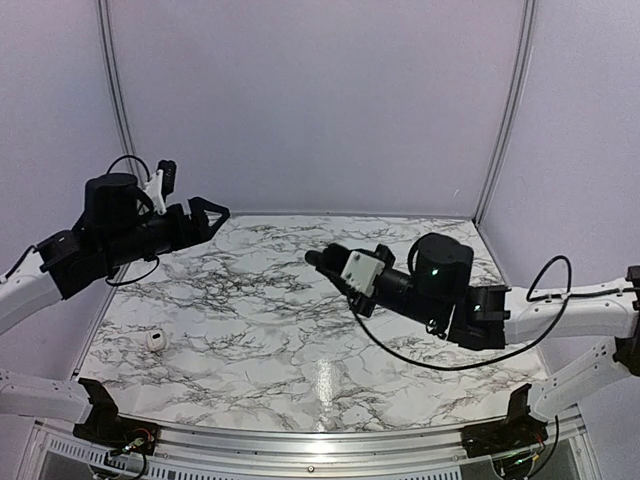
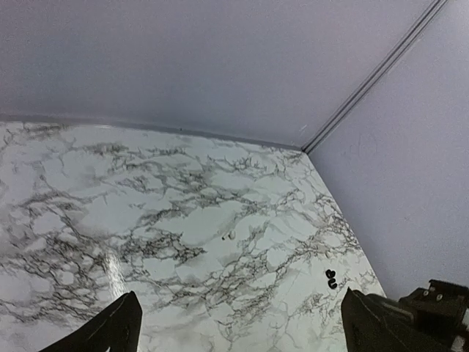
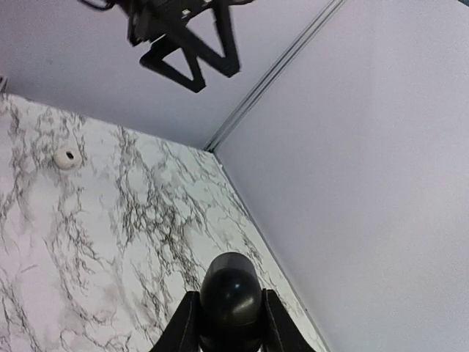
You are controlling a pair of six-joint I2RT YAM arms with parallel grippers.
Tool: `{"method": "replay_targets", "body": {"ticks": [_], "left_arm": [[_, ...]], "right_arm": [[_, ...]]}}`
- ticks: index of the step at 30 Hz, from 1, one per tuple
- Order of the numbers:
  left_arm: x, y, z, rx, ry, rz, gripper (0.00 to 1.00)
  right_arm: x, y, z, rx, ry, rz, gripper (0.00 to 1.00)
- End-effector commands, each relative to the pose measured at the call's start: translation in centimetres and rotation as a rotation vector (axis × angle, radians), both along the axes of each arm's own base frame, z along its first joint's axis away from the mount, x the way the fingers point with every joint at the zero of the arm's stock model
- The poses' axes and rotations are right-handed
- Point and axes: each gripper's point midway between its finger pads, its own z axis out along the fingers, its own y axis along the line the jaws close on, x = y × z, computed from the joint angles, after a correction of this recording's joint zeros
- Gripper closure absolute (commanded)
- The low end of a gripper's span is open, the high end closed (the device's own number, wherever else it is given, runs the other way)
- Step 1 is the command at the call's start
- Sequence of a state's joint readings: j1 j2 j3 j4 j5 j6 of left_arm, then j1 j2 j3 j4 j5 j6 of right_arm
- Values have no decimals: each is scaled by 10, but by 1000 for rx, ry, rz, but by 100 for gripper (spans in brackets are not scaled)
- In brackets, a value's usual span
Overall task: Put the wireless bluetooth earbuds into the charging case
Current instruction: Pass from the right arm to the left
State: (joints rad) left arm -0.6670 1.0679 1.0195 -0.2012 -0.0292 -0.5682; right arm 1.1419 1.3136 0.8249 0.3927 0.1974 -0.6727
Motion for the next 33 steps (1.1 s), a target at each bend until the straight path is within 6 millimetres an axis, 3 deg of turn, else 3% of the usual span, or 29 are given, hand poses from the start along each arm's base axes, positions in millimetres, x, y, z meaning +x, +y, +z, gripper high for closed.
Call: {"method": "replay_targets", "body": {"ticks": [1,9,14,21,33], "left_arm": [[-3,5,45,20,-306,-31,1],[-59,-55,26,81,-465,-475,2],[-97,-88,22,97,-557,-691,13],[-129,-121,13,149,-631,-850,31],[-138,-156,10,200,-634,-889,48]], "right_arm": [[-15,-14,44,230,202,189,83],[-21,-29,80,362,386,396,83],[-37,-21,82,359,463,521,83],[-45,-12,71,332,542,586,82],[-46,-3,59,308,590,617,82]]}}
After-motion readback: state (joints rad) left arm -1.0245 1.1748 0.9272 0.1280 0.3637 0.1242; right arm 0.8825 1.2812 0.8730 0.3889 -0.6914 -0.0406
